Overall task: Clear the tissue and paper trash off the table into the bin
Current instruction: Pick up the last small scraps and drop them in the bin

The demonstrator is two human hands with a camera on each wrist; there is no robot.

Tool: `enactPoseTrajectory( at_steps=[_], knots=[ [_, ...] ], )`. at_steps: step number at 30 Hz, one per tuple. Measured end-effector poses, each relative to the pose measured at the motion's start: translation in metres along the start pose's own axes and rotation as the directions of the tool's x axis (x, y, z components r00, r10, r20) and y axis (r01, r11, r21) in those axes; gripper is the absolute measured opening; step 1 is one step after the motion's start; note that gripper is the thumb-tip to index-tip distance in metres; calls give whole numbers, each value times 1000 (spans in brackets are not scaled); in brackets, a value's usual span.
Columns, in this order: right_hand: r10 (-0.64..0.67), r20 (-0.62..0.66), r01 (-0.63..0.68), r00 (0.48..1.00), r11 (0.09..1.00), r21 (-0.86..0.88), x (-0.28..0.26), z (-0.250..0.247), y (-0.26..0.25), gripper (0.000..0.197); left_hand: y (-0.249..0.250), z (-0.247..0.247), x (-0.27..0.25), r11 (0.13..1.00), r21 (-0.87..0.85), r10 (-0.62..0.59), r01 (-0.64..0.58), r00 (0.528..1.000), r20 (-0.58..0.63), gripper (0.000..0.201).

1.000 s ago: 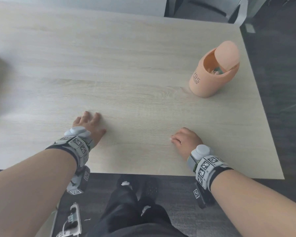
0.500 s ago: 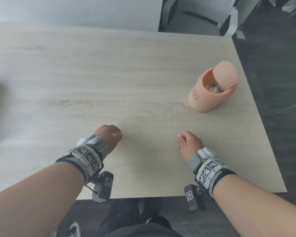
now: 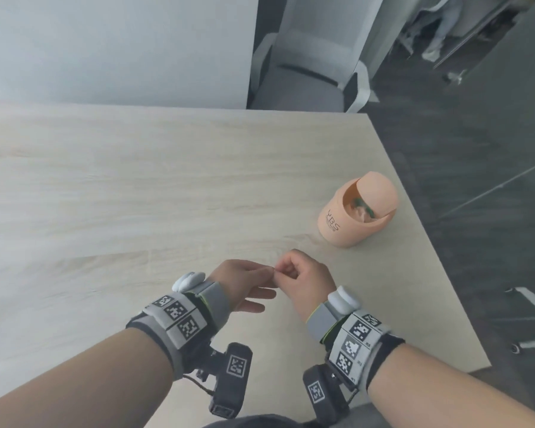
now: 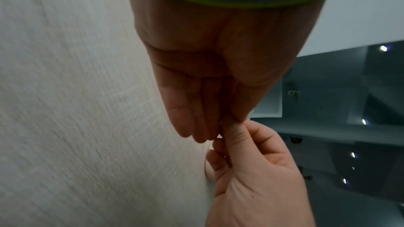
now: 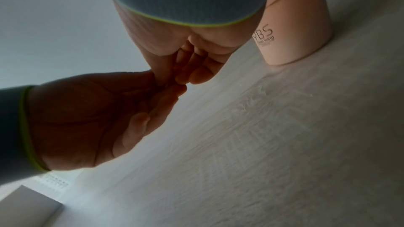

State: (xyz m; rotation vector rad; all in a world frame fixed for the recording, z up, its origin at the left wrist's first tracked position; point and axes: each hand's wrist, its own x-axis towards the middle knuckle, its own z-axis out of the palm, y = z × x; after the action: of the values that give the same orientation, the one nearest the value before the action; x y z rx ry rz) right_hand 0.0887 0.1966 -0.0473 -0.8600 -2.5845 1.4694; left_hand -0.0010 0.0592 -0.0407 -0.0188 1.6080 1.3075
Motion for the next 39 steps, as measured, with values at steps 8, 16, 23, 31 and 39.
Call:
enactPoseTrajectory(
  at_steps=[8, 16, 23, 31, 39],
  knots=[
    [-141, 86, 143, 986, 989, -21, 25, 0, 12, 9, -6, -16, 28, 982, -172, -81, 75, 996, -30, 9],
    [218, 170, -84, 961, 815, -574, 112, -9, 50, 62, -24, -40, 45, 985, -135, -133, 105, 969, -211, 11],
    [308, 271, 15, 912, 636, -772, 139, -15, 46, 64, -25, -33, 56, 981, -155, -153, 113, 951, -271, 10],
    [179, 331, -137, 926, 979, -148, 117, -33, 54, 48, 2, 2, 82, 980, -195, -102, 48, 955, -277, 10],
    [224, 449, -437, 865, 775, 456, 84, -58, 52, 51, 27, 44, 103, 974, -225, -62, 7, 969, -237, 12]
  ],
)
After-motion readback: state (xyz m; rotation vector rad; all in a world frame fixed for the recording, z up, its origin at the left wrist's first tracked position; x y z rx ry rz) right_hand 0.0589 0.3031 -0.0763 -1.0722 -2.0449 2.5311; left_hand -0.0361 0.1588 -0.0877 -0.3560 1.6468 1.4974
